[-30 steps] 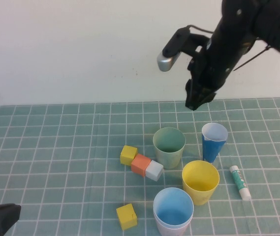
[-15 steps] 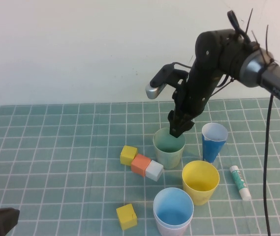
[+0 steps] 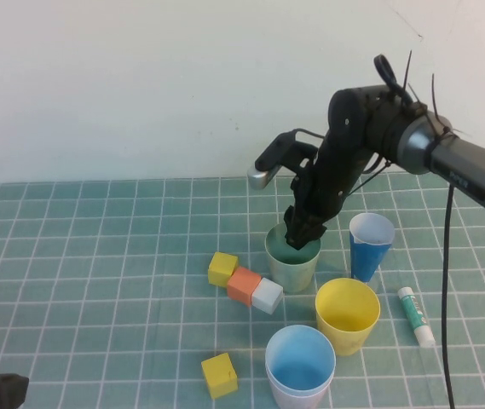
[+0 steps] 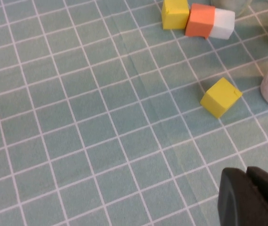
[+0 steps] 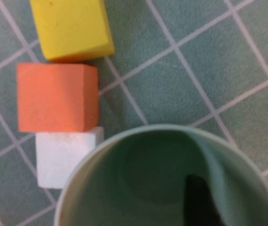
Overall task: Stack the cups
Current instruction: Pick up the green cup, then place the green cup on the yellow cup, then pick up the yellow cup
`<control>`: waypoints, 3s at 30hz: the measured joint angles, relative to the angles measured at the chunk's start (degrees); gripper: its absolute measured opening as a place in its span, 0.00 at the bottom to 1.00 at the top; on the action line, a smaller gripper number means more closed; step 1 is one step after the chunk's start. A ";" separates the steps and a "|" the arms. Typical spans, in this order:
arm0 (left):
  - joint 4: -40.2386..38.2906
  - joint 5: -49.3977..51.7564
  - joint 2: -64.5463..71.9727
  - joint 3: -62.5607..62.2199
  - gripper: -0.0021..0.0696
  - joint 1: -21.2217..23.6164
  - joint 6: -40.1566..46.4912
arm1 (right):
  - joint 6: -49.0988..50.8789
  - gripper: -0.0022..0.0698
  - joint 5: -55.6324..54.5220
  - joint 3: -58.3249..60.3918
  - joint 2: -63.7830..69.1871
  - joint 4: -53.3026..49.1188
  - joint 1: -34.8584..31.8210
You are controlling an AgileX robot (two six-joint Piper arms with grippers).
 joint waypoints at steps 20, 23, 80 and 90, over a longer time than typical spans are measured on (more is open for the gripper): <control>-0.10 0.53 0.00 0.00 0.03 0.00 -0.12 | 3.07 0.06 9.65 -12.07 -9.37 0.27 0.00; -0.10 0.04 0.00 0.00 0.03 0.00 -0.04 | 2.66 0.06 9.65 -6.54 -17.24 1.35 0.00; -1.16 -2.51 0.00 0.00 0.03 0.00 0.01 | 15.26 0.52 -6.73 41.71 -29.99 -3.02 0.00; -1.16 -1.67 0.00 0.00 0.03 0.00 0.01 | 18.17 0.50 -8.62 41.71 -21.88 -2.51 0.00</control>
